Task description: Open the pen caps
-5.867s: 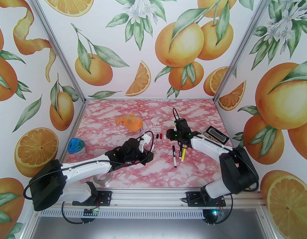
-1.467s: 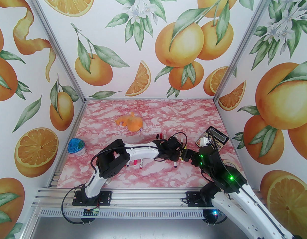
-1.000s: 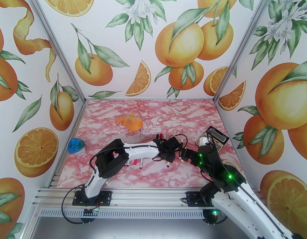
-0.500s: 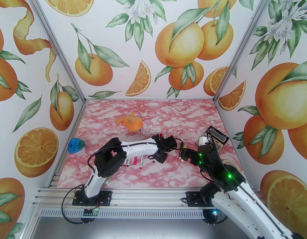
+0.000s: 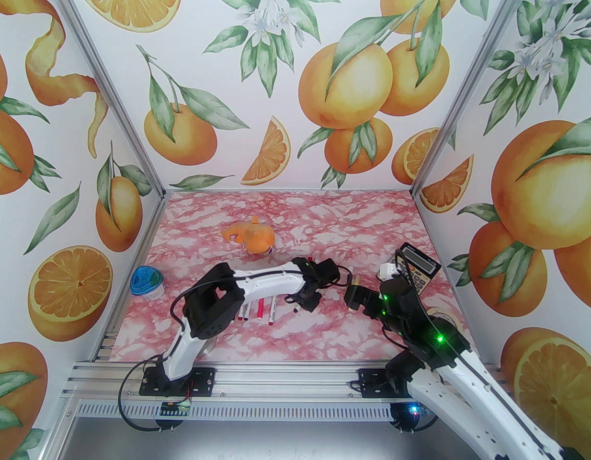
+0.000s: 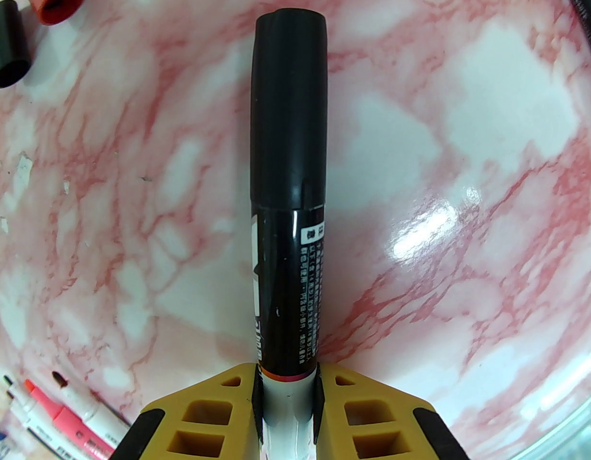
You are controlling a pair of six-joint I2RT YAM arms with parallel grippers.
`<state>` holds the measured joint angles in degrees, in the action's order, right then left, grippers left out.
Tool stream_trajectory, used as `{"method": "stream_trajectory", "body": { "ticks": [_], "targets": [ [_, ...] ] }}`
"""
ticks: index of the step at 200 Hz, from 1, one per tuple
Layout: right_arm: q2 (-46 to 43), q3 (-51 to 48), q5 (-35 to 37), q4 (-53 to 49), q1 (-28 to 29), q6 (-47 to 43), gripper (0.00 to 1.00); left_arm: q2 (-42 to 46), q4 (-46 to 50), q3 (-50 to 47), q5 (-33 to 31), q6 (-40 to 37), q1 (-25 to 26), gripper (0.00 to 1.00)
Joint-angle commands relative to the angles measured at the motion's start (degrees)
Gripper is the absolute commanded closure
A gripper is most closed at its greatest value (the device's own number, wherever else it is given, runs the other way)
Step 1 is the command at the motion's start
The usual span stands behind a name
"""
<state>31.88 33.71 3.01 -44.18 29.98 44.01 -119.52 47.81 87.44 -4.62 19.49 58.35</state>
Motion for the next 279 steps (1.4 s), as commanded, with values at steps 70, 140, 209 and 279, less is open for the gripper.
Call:
{"method": "stream_trajectory", "body": {
  "ticks": [70,140,209,279],
  "targets": [
    [5.4,-4.5,-20.4,24.7,0.2,4.8,0.13,29.8,-35.1,-29.1,33.2,0.1,-10.9,0.79],
    [16.9,-2.2,-22.9,37.4,0.5,9.5,0.31,36.1,-51.3,-40.7,42.9,4.1,-10.9,0.82],
    [21.8,-0.1,-20.1,38.7,1.9,9.0,0.46,35.2,-53.6,-40.9,45.0,5.1,-9.9,0.82],
    [23.9,1.7,-17.3,36.7,2.0,7.3,0.61,33.5,-51.1,-38.2,39.6,4.5,-6.1,0.83]
  ]
}}
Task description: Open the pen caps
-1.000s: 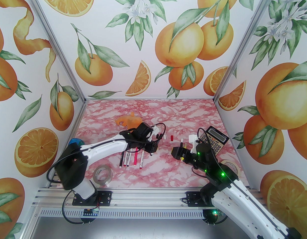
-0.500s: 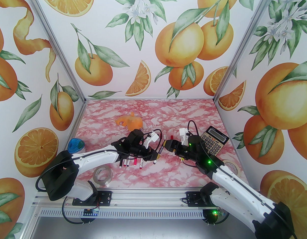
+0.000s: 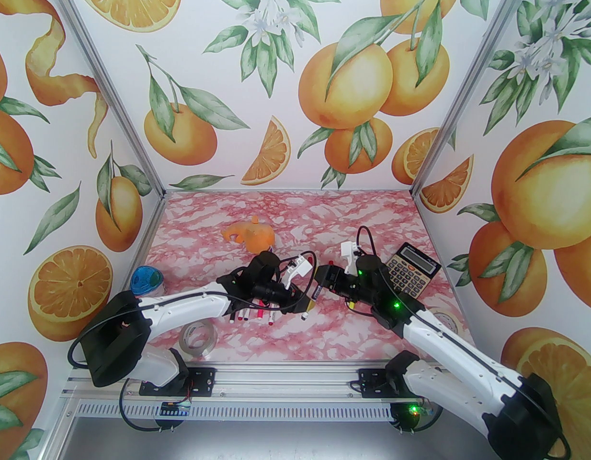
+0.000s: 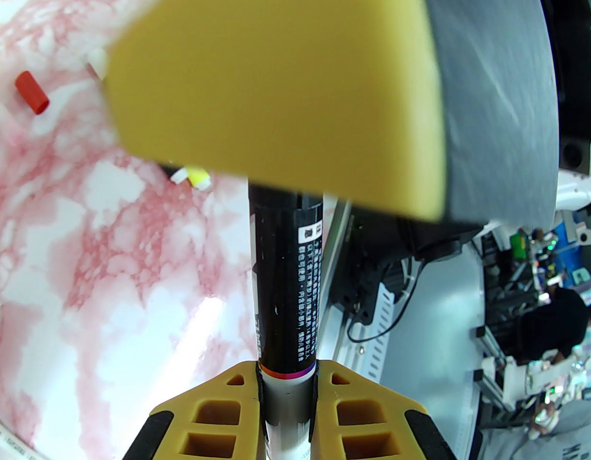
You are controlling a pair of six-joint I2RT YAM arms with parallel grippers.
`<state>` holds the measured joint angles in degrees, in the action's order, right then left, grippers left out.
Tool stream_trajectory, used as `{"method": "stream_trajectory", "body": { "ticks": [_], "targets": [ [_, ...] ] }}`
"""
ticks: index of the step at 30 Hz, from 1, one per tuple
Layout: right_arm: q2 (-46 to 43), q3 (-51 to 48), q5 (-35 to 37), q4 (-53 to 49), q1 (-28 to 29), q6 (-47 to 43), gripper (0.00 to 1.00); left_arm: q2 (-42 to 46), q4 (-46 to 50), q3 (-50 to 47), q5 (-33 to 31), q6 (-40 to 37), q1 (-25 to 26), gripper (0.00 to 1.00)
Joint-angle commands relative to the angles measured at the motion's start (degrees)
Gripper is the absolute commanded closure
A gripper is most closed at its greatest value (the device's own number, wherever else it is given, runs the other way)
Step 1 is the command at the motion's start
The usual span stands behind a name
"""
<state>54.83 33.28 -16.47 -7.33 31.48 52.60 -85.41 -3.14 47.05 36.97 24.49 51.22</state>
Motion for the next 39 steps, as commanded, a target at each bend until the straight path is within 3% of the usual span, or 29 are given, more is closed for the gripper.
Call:
{"method": "stream_trajectory", "body": {
  "ticks": [1,19,29,39],
  "targets": [
    [1.0,2.1,2.1,-0.1,0.5,-1.3,0.61,-0.6,-0.1,2.2,-2.1,-0.5,1.0,0.83],
    [2.4,0.4,2.6,0.6,0.6,-1.3,0.77,-1.3,-1.0,2.1,-6.4,1.2,2.0,0.85],
    [3.8,0.7,2.7,0.7,1.3,-1.6,0.78,-1.4,-1.0,2.4,-6.4,1.4,2.1,0.85],
    [3.0,0.2,4.1,0.3,1.4,-1.6,0.86,-1.1,-0.4,2.3,-6.5,1.3,2.3,0.84]
  ]
}}
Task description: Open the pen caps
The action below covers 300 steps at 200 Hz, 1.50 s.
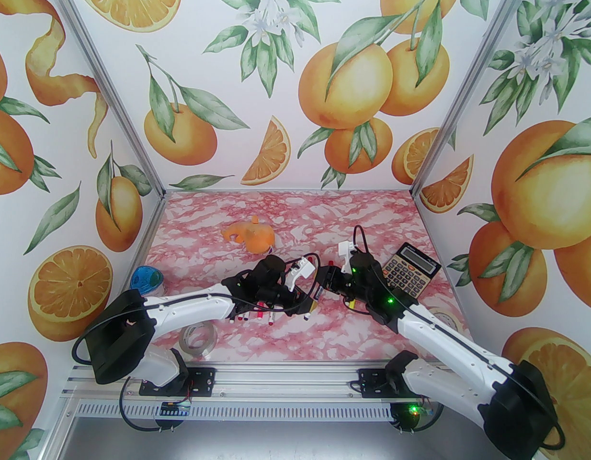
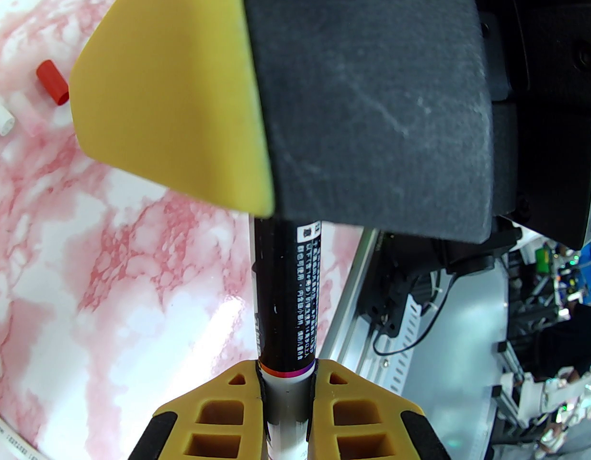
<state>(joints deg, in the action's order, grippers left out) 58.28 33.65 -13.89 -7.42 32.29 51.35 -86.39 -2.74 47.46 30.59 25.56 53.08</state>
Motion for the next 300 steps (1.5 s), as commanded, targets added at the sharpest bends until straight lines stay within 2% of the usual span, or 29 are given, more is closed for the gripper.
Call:
{"method": "stream_trajectory", "body": {
  "ticks": [1,22,32,47,78,113,140,179,225,300],
  "targets": [
    [-0.4,-0.2,1.6,0.4,0.6,-0.4,0.87,0.1,-0.9,1.8,-0.3,0.3,0.5,0.83],
    [-1.3,-0.7,1.9,0.9,0.7,0.6,0.89,0.7,-2.7,1.3,-1.6,1.2,0.5,0.65],
    [-1.8,-1.0,2.3,1.5,0.6,1.4,0.9,0.9,-5.3,0.5,-2.3,2.5,0.5,0.6],
    [-2.8,-1.5,2.6,2.5,0.6,2.7,0.9,0.4,-9.0,-0.6,-2.0,4.5,0.7,0.57],
    [-3.7,-1.3,1.4,4.0,0.6,4.2,0.9,-1.0,-11.0,-0.7,-2.7,5.4,1.8,0.57],
    [-3.9,-1.7,0.5,4.8,0.6,5.0,0.9,-2.3,-13.0,-0.5,-3.7,6.3,2.9,0.62],
    [-3.9,-2.0,0.1,5.7,0.6,5.5,0.9,-3.2,-13.6,-0.3,-4.7,6.8,3.2,0.71],
    [-4.0,-1.9,2.3,2.9,0.7,4.1,0.9,-2.7,-9.6,0.6,-8.4,5.5,3.4,0.93],
    [-6.2,-1.1,13.1,-1.5,0.8,4.7,0.92,-1.8,2.6,4.3,-19.2,-0.4,6.6,0.96],
    [-8.6,0.8,25.5,-5.3,0.6,5.1,0.94,-4.3,9.9,6.9,-27.0,-3.7,11.4,0.98]
  ]
}}
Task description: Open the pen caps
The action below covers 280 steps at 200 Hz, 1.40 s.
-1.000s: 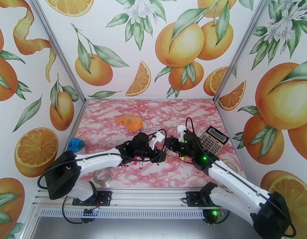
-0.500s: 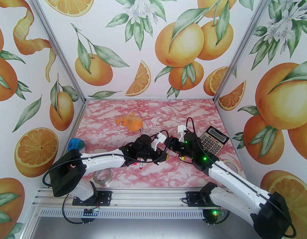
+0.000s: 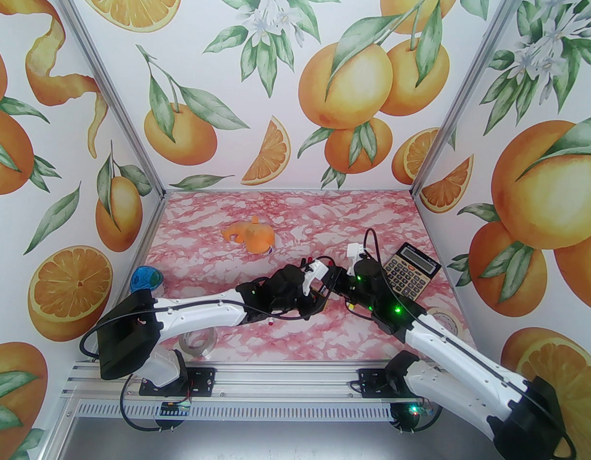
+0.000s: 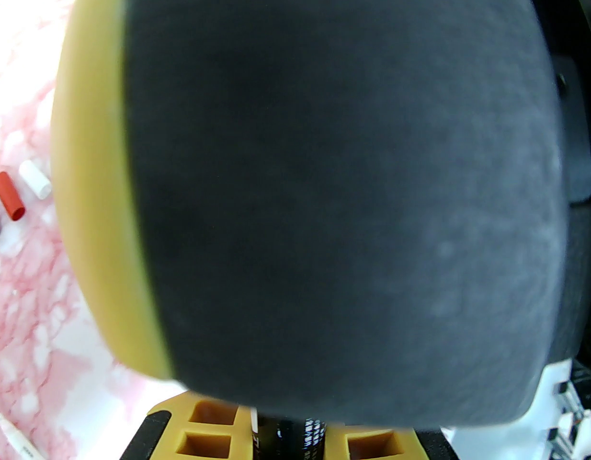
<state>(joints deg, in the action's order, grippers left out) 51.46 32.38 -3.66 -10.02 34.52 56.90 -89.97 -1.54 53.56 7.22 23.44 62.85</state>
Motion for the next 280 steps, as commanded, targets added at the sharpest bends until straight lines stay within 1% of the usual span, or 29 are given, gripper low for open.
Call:
{"method": "stream_trajectory", "body": {
  "ticks": [1,19,35,69,86,114,133,147,173,188,205,222,244,256,280],
  "targets": [
    [-1.8,2.1,15.4,-2.7,-1.7,-0.5,0.94,-0.8,8.7,0.8,-3.7,-1.6,1.7,0.98],
    [-2.9,2.4,17.5,-3.7,-2.2,-0.4,0.94,-1.0,8.9,0.8,-4.2,-1.6,2.3,0.98],
    [-3.7,2.5,17.8,-4.5,-3.4,-0.1,0.94,-1.1,9.3,0.8,-5.0,-2.0,2.8,0.99],
    [-4.1,2.8,15.4,-6.2,-6.9,0.9,0.95,-1.4,11.2,1.4,-9.0,-3.9,4.4,1.0],
    [-4.4,2.4,14.0,-5.6,-8.1,0.7,0.95,-1.7,11.1,1.1,-8.6,-3.7,4.4,1.0],
    [-4.8,1.6,12.4,-4.1,-9.5,-0.2,0.95,-1.5,8.2,0.3,-3.6,-3.1,4.4,1.0],
    [-5.4,-0.2,8.9,0.9,-10.4,-1.7,0.95,-1.3,5.3,-0.5,1.3,-2.3,4.2,1.0],
    [-6.1,-1.4,7.7,3.9,-10.5,-3.2,0.95,-1.2,3.1,-1.3,4.9,-1.5,3.6,1.0],
    [-6.9,-1.7,7.2,4.7,-10.8,-6.2,0.95,-0.8,0.5,-2.4,9.3,-0.3,2.0,1.0],
    [-7.2,-2.4,6.1,6.9,-11.0,-8.4,0.95,-0.8,-2.2,-3.2,13.9,1.0,1.0,1.0],
    [-7.3,-2.7,4.6,8.6,-11.4,-9.8,0.95,-0.8,-3.9,-3.7,16.3,1.6,0.5,1.0],
    [-6.8,-2.4,4.8,8.3,-11.6,-10.1,0.94,-0.2,-4.0,-4.5,14.8,2.0,0.1,1.0],
    [-5.1,-0.9,5.8,5.1,-11.8,-10.8,0.94,1.7,-6.0,-6.4,13.2,3.2,-0.9,1.0],
    [-3.2,0.3,5.3,2.9,-11.8,-12.8,0.91,2.8,-7.5,-7.6,12.1,4.2,-1.3,1.0],
    [0.7,2.4,5.8,-2.3,-11.8,-16.9,0.91,4.1,-11.3,-9.8,10.3,6.4,-2.3,1.0]
  ]
}}
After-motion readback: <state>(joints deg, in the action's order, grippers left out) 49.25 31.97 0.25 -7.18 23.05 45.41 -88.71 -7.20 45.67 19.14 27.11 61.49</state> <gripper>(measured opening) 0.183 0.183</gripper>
